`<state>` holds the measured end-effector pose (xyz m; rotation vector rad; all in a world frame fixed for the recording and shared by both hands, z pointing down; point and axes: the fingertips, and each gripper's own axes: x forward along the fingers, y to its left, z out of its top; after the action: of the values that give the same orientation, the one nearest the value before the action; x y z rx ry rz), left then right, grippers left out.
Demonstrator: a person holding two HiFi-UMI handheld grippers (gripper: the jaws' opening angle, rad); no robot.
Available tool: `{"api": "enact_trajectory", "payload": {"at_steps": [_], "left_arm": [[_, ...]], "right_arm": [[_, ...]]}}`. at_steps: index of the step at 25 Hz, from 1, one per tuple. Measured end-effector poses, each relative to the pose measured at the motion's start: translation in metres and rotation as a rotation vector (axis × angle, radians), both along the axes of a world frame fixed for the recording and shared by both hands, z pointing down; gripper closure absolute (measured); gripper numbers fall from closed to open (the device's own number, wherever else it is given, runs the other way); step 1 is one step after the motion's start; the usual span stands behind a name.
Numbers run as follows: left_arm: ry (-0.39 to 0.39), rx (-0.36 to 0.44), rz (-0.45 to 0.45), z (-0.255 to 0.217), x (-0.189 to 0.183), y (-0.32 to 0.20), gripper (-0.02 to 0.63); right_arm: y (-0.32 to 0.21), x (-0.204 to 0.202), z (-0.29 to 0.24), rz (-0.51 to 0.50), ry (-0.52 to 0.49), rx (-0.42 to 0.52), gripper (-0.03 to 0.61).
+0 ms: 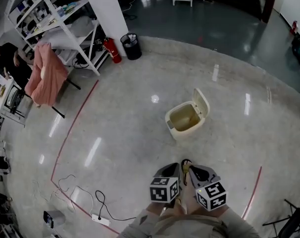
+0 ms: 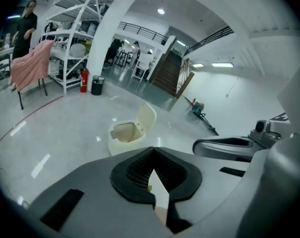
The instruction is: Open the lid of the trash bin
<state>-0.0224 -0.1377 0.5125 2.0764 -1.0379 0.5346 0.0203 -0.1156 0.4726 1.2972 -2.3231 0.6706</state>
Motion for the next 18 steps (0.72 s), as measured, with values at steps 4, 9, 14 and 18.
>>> {"api": "enact_trajectory", "payload": {"at_steps": [4, 9, 14, 18], "left_arm": [[0.009, 0.076, 0.044, -0.046, 0.002, 0.032, 0.612], [0.030, 0.151, 0.050, -0.092, -0.010, 0.060, 0.612], [0.023, 0.224, 0.035, -0.118, -0.020, 0.070, 0.612], [0.016, 0.273, 0.015, -0.130, -0.025, 0.074, 0.611]], "right_arm": [[0.022, -0.010, -0.039, -0.018, -0.015, 0.061, 0.575], [0.046, -0.016, -0.083, -0.044, -0.047, 0.135, 0.575], [0.059, -0.016, -0.110, -0.049, -0.076, 0.184, 0.575], [0.064, -0.016, -0.114, -0.047, -0.077, 0.209, 0.575]]}}
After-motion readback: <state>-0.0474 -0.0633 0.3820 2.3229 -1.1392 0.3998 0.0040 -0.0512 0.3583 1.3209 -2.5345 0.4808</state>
